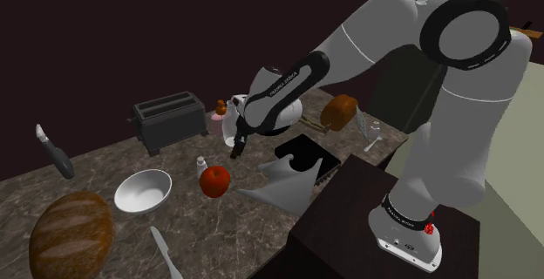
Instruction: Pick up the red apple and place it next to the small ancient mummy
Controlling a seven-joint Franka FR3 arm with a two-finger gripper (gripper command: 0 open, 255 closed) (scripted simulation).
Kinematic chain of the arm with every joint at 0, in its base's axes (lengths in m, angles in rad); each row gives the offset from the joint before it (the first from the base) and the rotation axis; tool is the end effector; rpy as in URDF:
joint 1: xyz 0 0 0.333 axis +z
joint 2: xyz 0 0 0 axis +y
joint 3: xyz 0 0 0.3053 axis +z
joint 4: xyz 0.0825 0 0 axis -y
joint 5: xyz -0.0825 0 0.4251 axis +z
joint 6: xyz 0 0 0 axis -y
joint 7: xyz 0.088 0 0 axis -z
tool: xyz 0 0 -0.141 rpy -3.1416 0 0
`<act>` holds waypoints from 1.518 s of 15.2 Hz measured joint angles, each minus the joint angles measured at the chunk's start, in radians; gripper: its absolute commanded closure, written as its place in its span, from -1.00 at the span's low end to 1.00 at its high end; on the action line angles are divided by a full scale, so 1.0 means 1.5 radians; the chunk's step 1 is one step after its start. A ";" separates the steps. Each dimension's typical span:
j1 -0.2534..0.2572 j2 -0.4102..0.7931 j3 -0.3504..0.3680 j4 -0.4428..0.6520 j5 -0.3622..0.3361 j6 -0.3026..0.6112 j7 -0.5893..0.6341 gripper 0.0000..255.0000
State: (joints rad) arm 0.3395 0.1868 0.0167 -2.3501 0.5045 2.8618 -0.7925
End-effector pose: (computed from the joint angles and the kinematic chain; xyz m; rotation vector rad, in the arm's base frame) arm 0.5428 0.1787 0.2060 -2.7797 -0.9899 -0.5290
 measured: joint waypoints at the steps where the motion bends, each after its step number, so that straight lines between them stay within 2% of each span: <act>1: -0.006 0.022 0.012 0.014 0.017 0.011 -0.030 -1.00; 5: -0.024 0.118 0.067 0.083 0.057 0.056 -0.121 -1.00; 9: -0.035 0.175 0.094 0.119 0.069 0.084 -0.155 -1.00; 14: -0.036 0.226 0.103 0.153 0.072 0.105 -0.163 -1.00; 20: -0.035 0.234 0.104 0.158 0.072 0.107 -0.163 -1.00; 21: -0.035 0.234 0.104 0.158 0.072 0.107 -0.163 1.00; 23: -0.035 0.234 0.104 0.158 0.072 0.107 -0.163 1.00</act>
State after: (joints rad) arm 0.2863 0.5373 0.1724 -2.1132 0.6125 3.0230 -1.0370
